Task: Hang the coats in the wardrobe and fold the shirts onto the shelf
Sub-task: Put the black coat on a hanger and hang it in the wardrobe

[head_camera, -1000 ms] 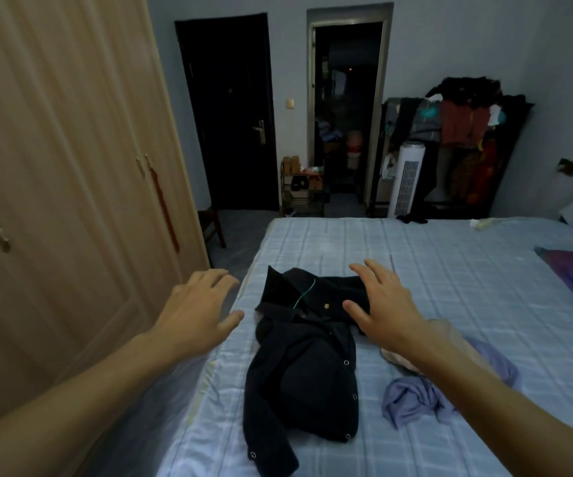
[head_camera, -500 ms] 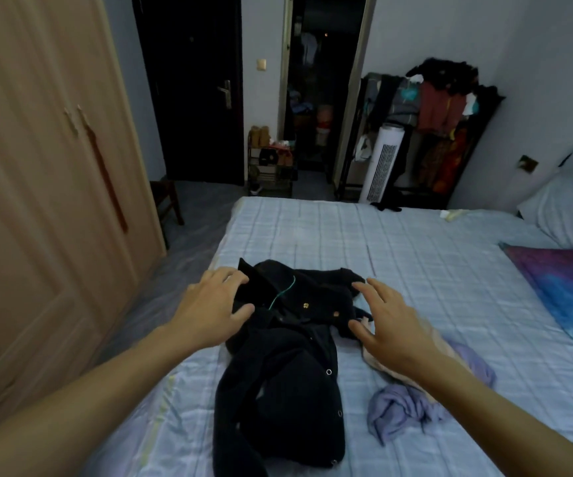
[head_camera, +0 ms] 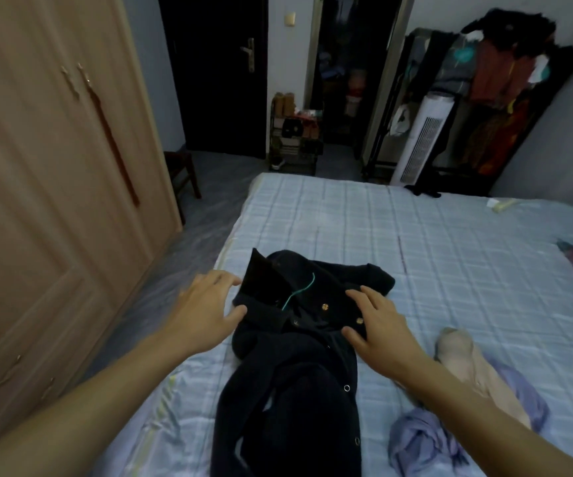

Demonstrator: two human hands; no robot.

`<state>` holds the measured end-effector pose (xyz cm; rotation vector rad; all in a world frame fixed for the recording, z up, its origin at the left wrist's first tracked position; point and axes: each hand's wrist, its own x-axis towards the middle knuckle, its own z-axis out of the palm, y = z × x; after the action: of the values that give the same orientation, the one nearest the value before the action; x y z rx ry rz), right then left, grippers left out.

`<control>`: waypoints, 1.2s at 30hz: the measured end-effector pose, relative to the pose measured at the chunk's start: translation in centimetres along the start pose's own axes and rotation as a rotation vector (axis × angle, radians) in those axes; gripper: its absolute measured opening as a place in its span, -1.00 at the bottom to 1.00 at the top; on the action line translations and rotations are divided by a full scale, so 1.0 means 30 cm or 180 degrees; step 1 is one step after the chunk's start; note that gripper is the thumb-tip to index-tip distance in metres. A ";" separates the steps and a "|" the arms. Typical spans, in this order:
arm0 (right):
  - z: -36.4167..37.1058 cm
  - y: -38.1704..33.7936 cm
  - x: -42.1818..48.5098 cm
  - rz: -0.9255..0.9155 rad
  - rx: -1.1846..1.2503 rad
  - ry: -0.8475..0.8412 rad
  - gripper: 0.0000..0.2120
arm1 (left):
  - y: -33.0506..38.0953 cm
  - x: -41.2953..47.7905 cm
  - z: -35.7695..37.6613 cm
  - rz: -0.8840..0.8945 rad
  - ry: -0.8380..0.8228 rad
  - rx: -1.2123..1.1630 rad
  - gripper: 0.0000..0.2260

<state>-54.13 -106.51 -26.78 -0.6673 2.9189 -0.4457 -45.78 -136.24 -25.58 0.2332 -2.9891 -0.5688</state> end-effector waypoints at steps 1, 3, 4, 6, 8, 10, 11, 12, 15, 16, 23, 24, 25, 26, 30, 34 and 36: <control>0.021 0.007 0.040 0.0005 0.0013 -0.0043 -0.35 | -0.015 0.024 0.025 -0.0031 -0.0027 0.0003 -0.57; 0.054 0.014 0.101 -0.0042 0.0012 -0.0074 -0.35 | -0.034 0.065 0.066 -0.0083 -0.0074 -0.0030 -0.57; 0.074 0.020 0.136 -0.0067 0.0017 -0.0097 -0.35 | -0.044 0.089 0.091 -0.0105 -0.0099 -0.0054 -0.57; 0.113 0.038 0.204 -0.0118 -0.0031 -0.0158 -0.35 | -0.064 0.142 0.146 -0.0140 -0.0137 -0.0117 -0.57; 0.156 0.061 0.282 -0.0172 -0.0112 -0.0255 -0.37 | -0.087 0.201 0.207 -0.0200 -0.0185 -0.0203 -0.57; 0.216 0.087 0.364 -0.0180 -0.0140 -0.0367 -0.38 | -0.124 0.267 0.277 -0.0267 -0.0225 -0.0289 -0.58; 0.243 0.094 0.393 -0.0173 -0.0134 -0.0405 -0.38 | -0.140 0.290 0.306 -0.0297 -0.0249 -0.0318 -0.58; 0.262 0.097 0.414 -0.0154 -0.0121 -0.0440 -0.38 | -0.152 0.307 0.328 -0.0323 -0.0282 -0.0330 -0.58; 0.371 0.117 0.507 -0.0134 -0.0033 -0.0580 -0.39 | -0.216 0.363 0.445 -0.0452 -0.0399 -0.0320 -0.58; 0.405 0.121 0.539 -0.0142 -0.0022 -0.0636 -0.39 | -0.236 0.375 0.486 -0.0497 -0.0455 -0.0309 -0.58; 0.606 0.130 0.701 -0.0042 0.0278 -0.0801 -0.39 | -0.322 0.446 0.745 -0.0809 -0.0674 -0.0562 -0.62; 0.627 0.134 0.716 -0.0032 0.0304 -0.0818 -0.39 | -0.326 0.459 0.775 -0.0859 -0.0699 -0.0594 -0.61; 0.646 0.139 0.731 -0.0026 0.0318 -0.0845 -0.38 | -0.328 0.473 0.804 -0.0911 -0.0743 -0.0604 -0.60; 0.663 0.143 0.745 -0.0022 0.0340 -0.0876 -0.36 | -0.329 0.486 0.831 -0.0959 -0.0799 -0.0607 -0.57; 0.710 0.156 0.788 0.0061 0.0502 -0.0833 -0.33 | -0.317 0.531 0.927 -0.1129 -0.1116 -0.0590 -0.36; 0.736 0.181 0.806 0.0189 0.0540 -0.0469 -0.40 | -0.319 0.561 0.997 -0.1372 -0.1379 -0.0464 -0.20; 0.749 0.196 0.808 0.0162 0.0642 -0.0442 -0.44 | -0.325 0.566 1.031 -0.1422 -0.1492 -0.0489 -0.13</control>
<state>-74.31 -117.93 -51.03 -0.5703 2.7074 -0.6497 -64.82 -136.96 -56.85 0.8824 -3.3177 -1.0167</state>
